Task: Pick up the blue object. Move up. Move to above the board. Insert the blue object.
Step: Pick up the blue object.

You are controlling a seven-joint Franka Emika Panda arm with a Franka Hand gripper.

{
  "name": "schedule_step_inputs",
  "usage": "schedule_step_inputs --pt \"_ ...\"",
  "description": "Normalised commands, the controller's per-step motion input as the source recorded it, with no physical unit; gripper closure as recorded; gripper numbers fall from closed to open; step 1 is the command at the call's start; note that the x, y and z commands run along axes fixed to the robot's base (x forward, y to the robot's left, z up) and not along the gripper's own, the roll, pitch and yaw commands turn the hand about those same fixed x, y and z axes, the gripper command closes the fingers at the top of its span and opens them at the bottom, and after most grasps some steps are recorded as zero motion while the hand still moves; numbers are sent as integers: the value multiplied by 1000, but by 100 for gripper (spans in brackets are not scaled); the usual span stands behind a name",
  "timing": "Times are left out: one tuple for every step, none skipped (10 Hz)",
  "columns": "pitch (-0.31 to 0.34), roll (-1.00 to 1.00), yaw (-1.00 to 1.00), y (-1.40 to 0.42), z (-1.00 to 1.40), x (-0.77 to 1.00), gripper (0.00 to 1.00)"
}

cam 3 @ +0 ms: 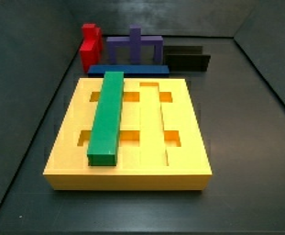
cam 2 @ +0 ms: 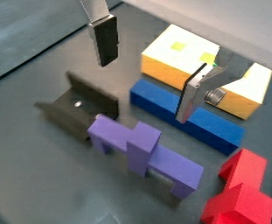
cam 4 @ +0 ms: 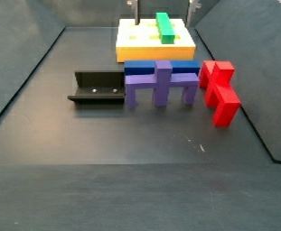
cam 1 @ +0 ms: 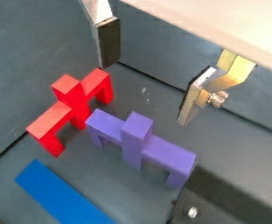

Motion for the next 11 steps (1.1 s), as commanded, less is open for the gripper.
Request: schedule_step_inputs --pt "-36 -14 -849 -343 0 0 0" --pt "-34 -10 -849 -346 0 0 0" --pt "-37 0 -837 -383 -49 11 0" --pt "0 76 -729 -443 -331 97 0" --pt "-1 84 -823 -389 -380 17 0" --pt "0 76 -866 -323 -391 0 0" --pt "0 73 -874 -311 -386 0 0" --pt "0 81 -889 -283 -389 0 0" --pt "0 90 -900 -257 -369 0 0" --pt "0 91 -923 -217 -346 0 0" --pt "0 87 -943 -191 -340 0 0"
